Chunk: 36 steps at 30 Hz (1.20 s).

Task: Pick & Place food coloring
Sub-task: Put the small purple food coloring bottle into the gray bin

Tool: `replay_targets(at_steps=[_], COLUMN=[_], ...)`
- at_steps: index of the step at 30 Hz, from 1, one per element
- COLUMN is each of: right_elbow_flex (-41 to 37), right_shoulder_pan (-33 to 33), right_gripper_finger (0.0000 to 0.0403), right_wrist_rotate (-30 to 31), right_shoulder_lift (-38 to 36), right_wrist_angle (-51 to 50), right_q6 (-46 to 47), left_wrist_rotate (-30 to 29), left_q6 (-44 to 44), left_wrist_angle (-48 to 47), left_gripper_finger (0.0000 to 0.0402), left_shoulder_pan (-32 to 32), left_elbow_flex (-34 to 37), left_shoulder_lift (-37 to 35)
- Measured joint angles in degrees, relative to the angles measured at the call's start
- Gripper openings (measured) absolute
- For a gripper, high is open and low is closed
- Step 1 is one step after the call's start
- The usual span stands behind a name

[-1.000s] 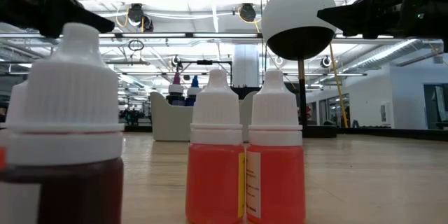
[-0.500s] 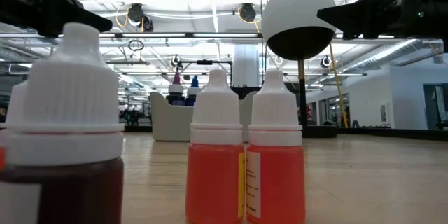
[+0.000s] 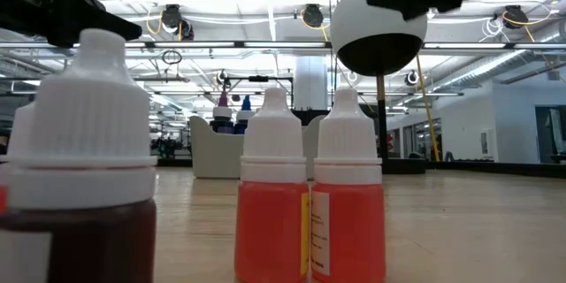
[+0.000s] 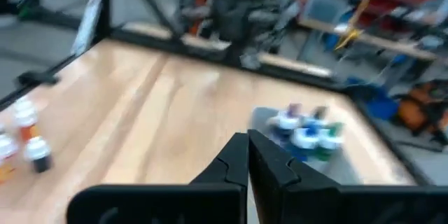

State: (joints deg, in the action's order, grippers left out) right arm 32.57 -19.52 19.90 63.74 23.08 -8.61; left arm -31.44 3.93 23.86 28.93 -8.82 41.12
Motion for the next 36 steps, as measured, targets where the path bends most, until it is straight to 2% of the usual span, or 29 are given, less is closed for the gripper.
replay_targets(at_steps=[3,8,17,19,23,28,32,36], right_elbow_flex=[9.44,26.69,56.68,61.74,66.18,66.44,66.44,67.39], right_shoulder_pan=[-2.95,-6.75,-12.10,-12.65,-12.18,-11.93,-10.32,-6.20], right_gripper_finger=[0.0000,0.0000,0.0000,0.0000,0.0000,0.0000,0.0000,0.0000], right_wrist_rotate=[0.64,5.62,5.37,3.35,-4.91,-10.77,-13.28,-14.69], right_shoulder_lift=[7.21,19.40,38.75,42.26,48.11,52.43,54.19,54.17], right_wrist_angle=[-8.24,-25.49,-51.46,-55.44,-57.03,-57.71,-57.04,-57.85], right_q6=[2.32,10.41,17.34,18.32,20.28,13.58,15.27,15.57], left_wrist_rotate=[0.00,0.00,0.09,0.09,0.09,0.09,0.08,0.07], left_q6=[-0.20,-0.73,-2.95,-2.93,-2.74,-2.74,-2.72,-2.72], left_wrist_angle=[-0.01,-0.07,-0.09,-0.08,0.35,0.35,0.34,0.37], left_gripper_finger=[0.0005,0.0006,0.0023,0.0025,0.0021,0.0007,0.0004,0.0023], left_shoulder_pan=[-0.02,-0.02,0.02,0.02,0.02,0.02,0.02,0.02], left_elbow_flex=[0.00,0.00,0.00,0.00,-0.02,-0.02,-0.02,-0.02], left_shoulder_lift=[0.00,0.00,0.00,0.00,0.00,0.00,0.02,0.02])
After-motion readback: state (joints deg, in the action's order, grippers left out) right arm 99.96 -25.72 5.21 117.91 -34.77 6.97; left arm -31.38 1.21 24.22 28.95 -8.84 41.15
